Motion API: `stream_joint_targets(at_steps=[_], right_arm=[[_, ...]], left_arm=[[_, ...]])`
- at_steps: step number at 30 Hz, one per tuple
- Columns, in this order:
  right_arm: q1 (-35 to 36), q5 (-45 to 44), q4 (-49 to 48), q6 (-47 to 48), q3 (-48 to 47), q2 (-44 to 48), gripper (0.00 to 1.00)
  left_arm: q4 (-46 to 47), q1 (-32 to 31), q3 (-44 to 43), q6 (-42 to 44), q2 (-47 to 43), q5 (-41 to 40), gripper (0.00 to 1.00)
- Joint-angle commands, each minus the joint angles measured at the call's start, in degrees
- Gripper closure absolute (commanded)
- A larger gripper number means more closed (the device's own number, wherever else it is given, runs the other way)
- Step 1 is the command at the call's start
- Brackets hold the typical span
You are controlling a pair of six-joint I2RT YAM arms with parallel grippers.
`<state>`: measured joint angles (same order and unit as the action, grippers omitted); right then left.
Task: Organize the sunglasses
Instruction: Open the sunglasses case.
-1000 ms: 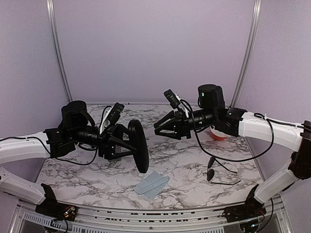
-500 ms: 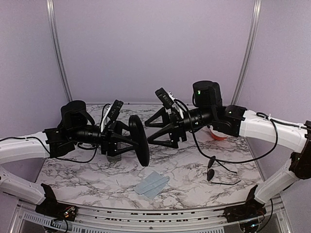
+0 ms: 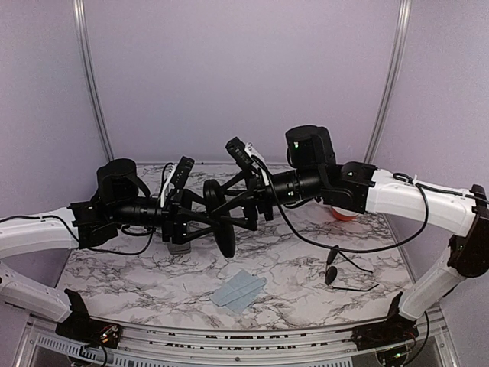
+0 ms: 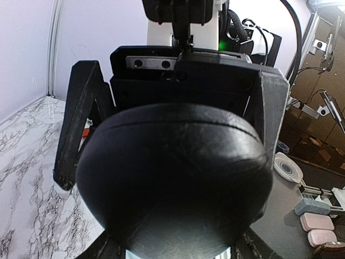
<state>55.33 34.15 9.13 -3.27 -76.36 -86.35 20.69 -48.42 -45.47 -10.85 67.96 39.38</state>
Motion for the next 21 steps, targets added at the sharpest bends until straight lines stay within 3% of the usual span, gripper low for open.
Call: stream_joint_targets(at_steps=[1,5,8,15,21], right_arm=[[0.81,-1.45,1.07,-0.77,-2.54,-0.75,0.07],[0.77,0.45,-0.03,0.19,-1.45,-0.26,0.29],[-0.14,3.04,-1.37,0.94,-0.1,0.15,0.39],[-5.15,16.61,-5.62,-0.54,2.42,0.43,0.43],[-6.71,22.94,-4.53,1.53,2.3,-0.9,0.44]], left_arm=[[-0.54,0.08,-0.97,1.22,-0.2,-0.96,0.79],[-0.91,0.08,-1.11,1.6,-0.26,-0.26,0.8],[-0.96,0.08,-1.02,1.96,-0.82,1.1,0.8],[-1.0,0.08,-1.28,1.56,-1.36,5.56,0.8],[-0.7,0.02,-1.53,0.97,-1.67,8.71,0.81]])
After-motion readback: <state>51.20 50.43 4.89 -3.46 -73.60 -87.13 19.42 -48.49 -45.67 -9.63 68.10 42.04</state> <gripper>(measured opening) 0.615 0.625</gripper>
